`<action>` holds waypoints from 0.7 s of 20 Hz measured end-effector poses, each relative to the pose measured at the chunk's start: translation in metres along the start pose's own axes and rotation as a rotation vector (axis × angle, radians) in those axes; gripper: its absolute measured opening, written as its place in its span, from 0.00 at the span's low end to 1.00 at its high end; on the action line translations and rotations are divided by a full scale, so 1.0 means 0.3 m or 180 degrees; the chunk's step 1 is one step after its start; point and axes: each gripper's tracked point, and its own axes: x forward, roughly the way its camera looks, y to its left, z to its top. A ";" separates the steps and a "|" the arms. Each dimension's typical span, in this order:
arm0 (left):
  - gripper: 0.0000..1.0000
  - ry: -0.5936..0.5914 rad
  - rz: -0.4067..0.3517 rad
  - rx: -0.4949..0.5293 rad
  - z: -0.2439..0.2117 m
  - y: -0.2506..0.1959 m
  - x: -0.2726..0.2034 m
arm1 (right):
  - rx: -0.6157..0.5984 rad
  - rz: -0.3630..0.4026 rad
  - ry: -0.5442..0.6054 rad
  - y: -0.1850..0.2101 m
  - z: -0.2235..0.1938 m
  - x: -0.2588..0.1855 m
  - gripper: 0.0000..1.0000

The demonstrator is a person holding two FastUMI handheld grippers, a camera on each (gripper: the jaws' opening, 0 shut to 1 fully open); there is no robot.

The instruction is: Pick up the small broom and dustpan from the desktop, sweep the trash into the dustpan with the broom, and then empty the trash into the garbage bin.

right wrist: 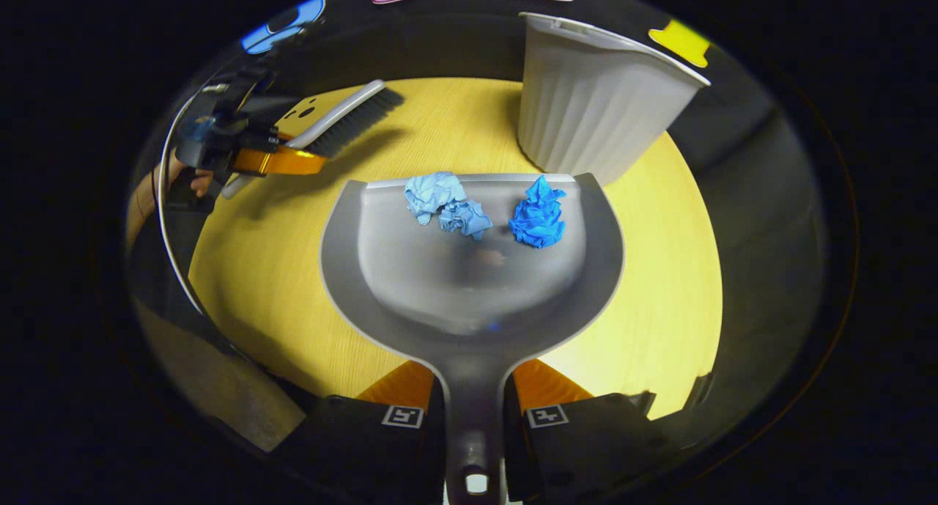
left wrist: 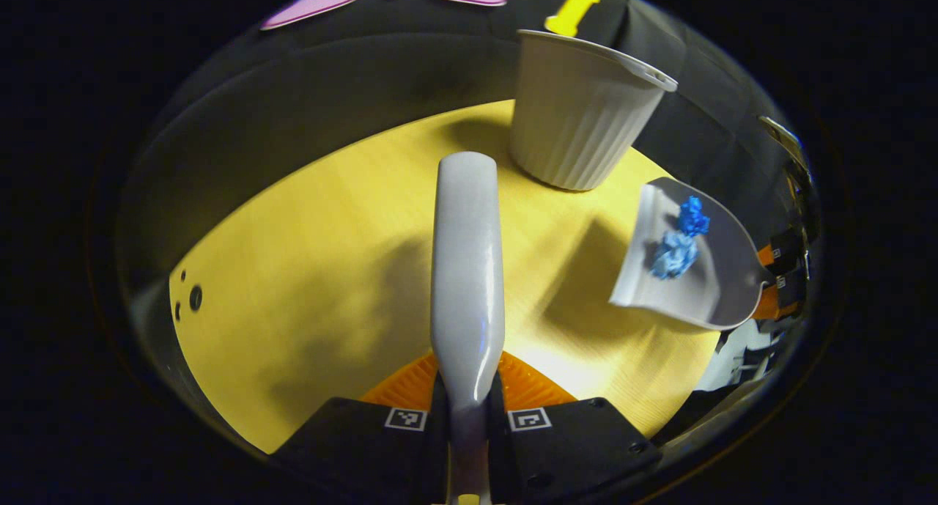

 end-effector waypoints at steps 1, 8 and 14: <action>0.26 0.0016 0.0052 -0.0076 -0.020 -0.015 0.016 | 0.0007 -0.0052 0.0000 -0.001 0.007 -0.003 0.36; 0.26 0.0067 0.0097 -0.0352 -0.179 -0.117 0.081 | 0.0449 -0.0223 -0.0129 0.050 0.113 -0.078 0.36; 0.26 0.0002 0.0053 -0.0350 -0.305 -0.133 -0.008 | 0.0593 -0.0409 -0.0228 0.013 0.119 -0.074 0.36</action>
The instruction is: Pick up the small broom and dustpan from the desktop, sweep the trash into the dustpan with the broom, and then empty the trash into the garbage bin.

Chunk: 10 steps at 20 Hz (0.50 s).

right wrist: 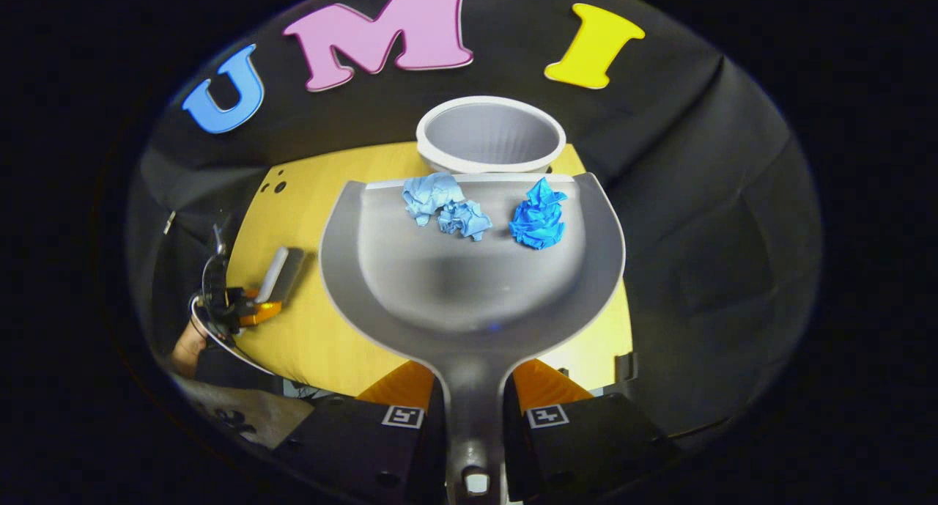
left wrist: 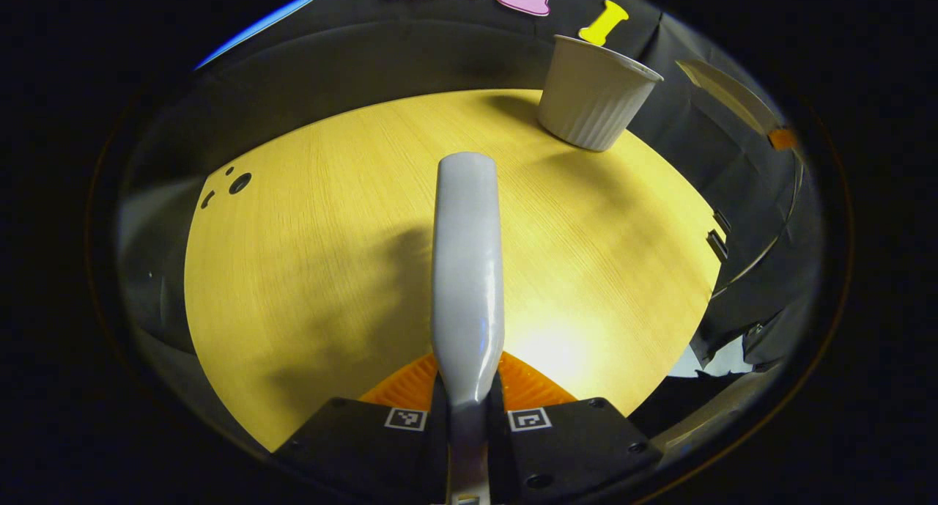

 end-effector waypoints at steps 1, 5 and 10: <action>0.26 -0.0009 -0.0019 -0.0007 -0.011 -0.001 -0.003 | 0.0015 -0.0069 -0.0022 0.006 -0.009 0.003 0.36; 0.26 -0.0050 -0.0035 -0.0052 -0.041 -0.002 -0.018 | -0.0076 -0.0475 0.0052 0.013 -0.015 0.020 0.36; 0.26 -0.0058 -0.0039 -0.0215 -0.071 -0.008 -0.016 | -0.0207 -0.0688 0.0271 0.000 -0.014 -0.012 0.36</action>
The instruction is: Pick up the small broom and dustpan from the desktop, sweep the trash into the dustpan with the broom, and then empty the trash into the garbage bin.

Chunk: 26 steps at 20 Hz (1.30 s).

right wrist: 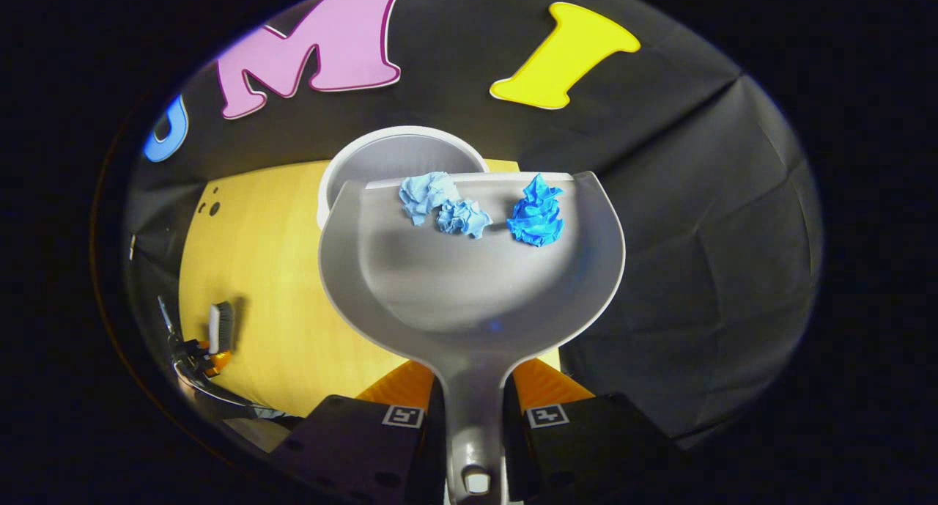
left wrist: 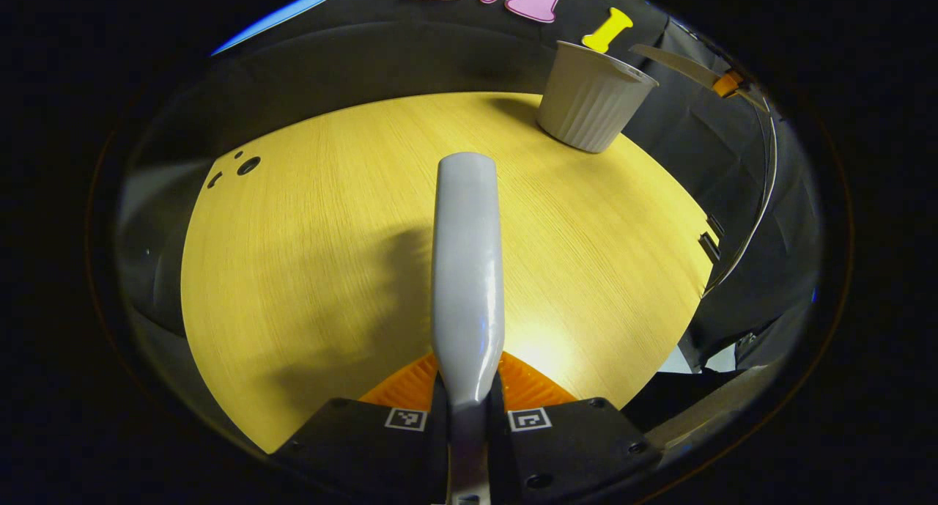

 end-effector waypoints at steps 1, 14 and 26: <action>0.26 0.0012 0.0009 -0.0041 -0.011 -0.001 0.004 | -0.0084 -0.0058 0.0069 -0.005 0.000 -0.005 0.36; 0.26 0.0065 0.0209 -0.0331 -0.030 0.064 0.020 | -0.1119 -0.0414 0.0694 -0.139 0.032 -0.082 0.36; 0.26 0.0099 0.0260 -0.0304 -0.033 0.034 0.008 | -0.0884 -0.0384 0.0121 -0.119 0.084 -0.062 0.36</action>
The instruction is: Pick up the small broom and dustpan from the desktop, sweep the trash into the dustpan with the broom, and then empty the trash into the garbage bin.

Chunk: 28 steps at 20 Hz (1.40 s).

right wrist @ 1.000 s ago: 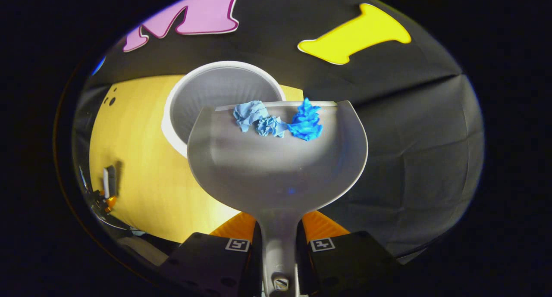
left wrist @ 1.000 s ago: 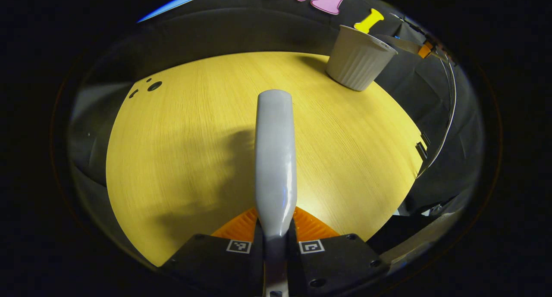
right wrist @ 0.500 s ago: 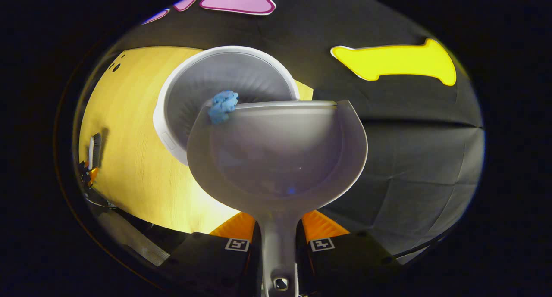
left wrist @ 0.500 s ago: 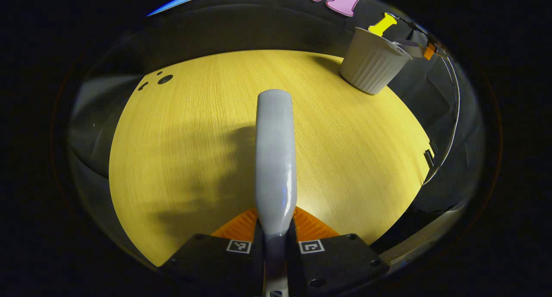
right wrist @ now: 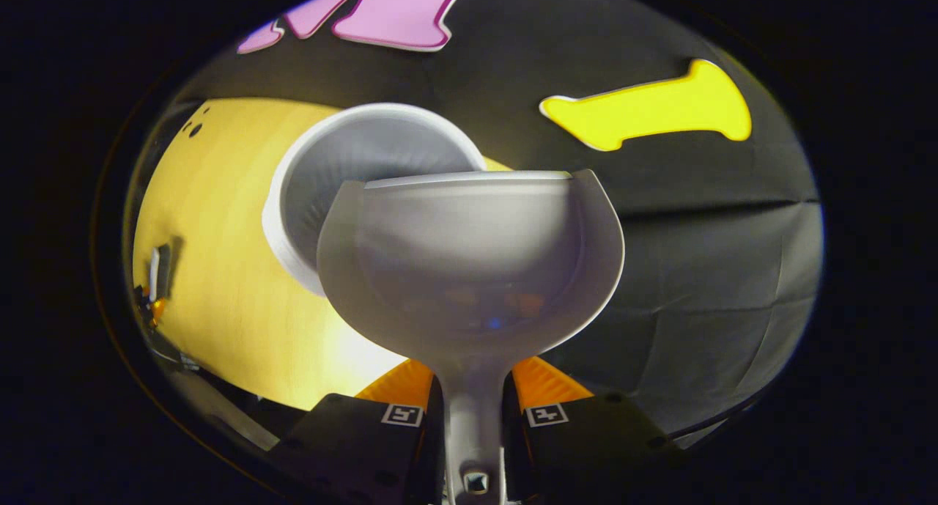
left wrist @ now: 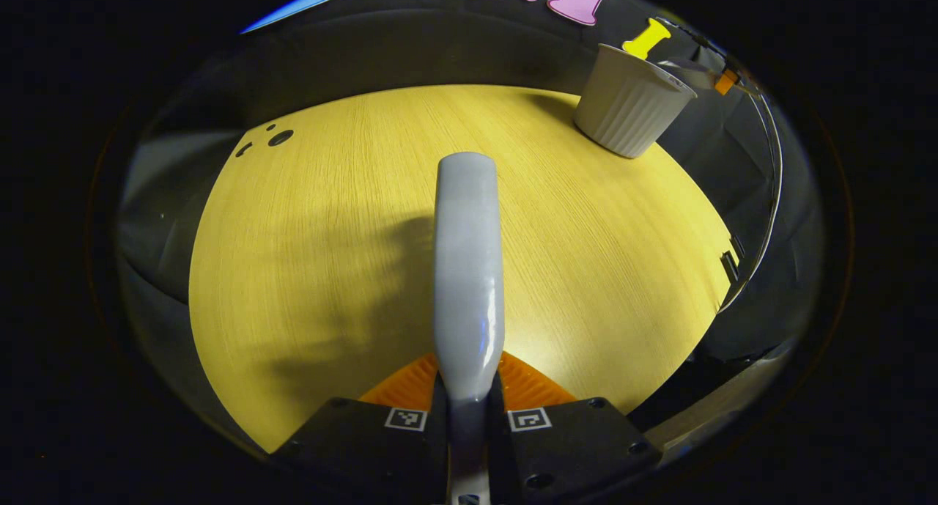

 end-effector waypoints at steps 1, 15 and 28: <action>0.26 0.0002 0.0002 -0.0001 -0.001 0.002 -0.002 | 0.0129 0.0042 -0.0116 0.008 0.007 -0.001 0.36; 0.26 -0.0033 -0.0030 0.0200 0.009 -0.003 -0.033 | 0.0370 0.0939 -0.0729 0.334 -0.118 -0.053 0.36; 0.26 0.0109 0.0203 0.0118 0.037 -0.016 0.022 | -0.0001 0.1482 -0.0312 1.015 -0.410 0.276 0.36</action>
